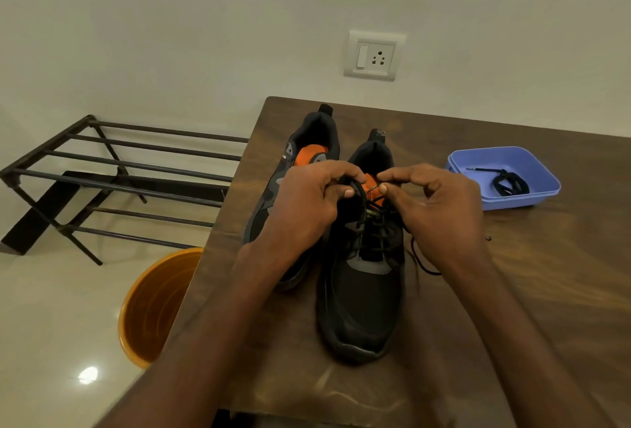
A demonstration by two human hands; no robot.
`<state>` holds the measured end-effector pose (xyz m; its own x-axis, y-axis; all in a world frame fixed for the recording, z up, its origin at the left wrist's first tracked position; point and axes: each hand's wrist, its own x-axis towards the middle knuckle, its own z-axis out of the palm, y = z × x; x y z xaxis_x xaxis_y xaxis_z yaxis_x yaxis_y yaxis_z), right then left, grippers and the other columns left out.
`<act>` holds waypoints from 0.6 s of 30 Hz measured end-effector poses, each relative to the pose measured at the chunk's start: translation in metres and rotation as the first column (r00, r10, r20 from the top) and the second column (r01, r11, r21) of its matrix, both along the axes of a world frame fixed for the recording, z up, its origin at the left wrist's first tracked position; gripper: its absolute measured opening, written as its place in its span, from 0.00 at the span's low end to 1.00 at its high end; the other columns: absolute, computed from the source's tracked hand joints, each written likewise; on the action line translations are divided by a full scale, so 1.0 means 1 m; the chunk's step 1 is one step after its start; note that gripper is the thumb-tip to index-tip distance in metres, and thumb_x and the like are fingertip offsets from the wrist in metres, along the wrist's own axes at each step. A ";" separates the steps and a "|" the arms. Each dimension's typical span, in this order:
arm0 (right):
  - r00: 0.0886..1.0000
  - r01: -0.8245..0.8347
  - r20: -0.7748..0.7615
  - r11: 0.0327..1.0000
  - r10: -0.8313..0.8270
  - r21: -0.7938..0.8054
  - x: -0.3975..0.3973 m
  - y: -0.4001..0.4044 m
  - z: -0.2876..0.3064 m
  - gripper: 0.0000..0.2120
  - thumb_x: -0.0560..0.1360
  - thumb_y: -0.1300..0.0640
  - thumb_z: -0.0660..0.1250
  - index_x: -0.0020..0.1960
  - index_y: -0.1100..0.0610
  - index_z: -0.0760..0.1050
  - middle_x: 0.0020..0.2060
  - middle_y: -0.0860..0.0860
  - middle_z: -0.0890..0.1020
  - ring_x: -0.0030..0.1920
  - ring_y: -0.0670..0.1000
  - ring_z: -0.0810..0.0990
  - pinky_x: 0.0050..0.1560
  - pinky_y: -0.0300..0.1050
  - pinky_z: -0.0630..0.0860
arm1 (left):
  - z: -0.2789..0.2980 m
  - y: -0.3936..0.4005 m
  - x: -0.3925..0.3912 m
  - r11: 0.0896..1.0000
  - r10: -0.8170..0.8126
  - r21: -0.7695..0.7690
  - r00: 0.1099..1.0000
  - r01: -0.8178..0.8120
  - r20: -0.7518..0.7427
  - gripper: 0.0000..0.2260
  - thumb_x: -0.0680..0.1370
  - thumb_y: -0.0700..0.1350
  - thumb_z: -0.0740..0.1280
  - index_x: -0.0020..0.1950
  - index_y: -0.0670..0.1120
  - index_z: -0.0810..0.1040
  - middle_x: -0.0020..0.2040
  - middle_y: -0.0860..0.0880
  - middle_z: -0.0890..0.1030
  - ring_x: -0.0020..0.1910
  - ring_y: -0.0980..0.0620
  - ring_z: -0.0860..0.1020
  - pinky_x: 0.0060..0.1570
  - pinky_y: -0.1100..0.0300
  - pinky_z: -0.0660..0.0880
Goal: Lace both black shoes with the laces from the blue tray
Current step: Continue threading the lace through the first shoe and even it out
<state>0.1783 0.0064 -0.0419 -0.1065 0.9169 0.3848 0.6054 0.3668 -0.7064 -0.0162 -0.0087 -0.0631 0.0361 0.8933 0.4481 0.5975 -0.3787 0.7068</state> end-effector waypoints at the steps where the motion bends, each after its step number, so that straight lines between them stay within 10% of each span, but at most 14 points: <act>1: 1.000 -0.005 0.013 1.000 0.005 0.002 -0.001 0.001 0.000 0.07 0.76 0.54 0.75 0.54 0.47 0.86 0.49 0.43 0.86 0.51 0.44 0.83 0.52 0.53 0.83 | 0.000 -0.001 0.000 1.000 0.002 0.001 1.000 -0.002 0.009 0.11 0.80 0.34 0.70 0.59 0.46 0.85 0.52 0.55 0.84 0.51 0.66 0.80 0.55 0.74 0.75; 11: 0.982 -0.089 0.163 0.995 0.097 -0.053 -0.012 0.007 -0.010 0.03 0.78 0.52 0.68 0.47 0.44 0.77 0.48 0.43 0.76 0.45 0.39 0.75 0.42 0.35 0.69 | 0.001 -0.002 0.001 0.999 0.003 0.037 1.000 -0.003 0.016 0.11 0.79 0.34 0.70 0.59 0.45 0.85 0.52 0.56 0.84 0.53 0.61 0.82 0.57 0.70 0.77; 18: 0.985 -0.172 -0.013 0.973 0.172 -0.151 -0.013 0.008 -0.012 0.10 0.80 0.53 0.67 0.44 0.39 0.75 0.48 0.44 0.77 0.46 0.40 0.76 0.43 0.32 0.68 | 0.000 -0.001 0.001 1.000 0.008 0.023 1.000 -0.008 0.025 0.11 0.80 0.35 0.70 0.59 0.45 0.85 0.53 0.52 0.86 0.54 0.59 0.83 0.58 0.68 0.78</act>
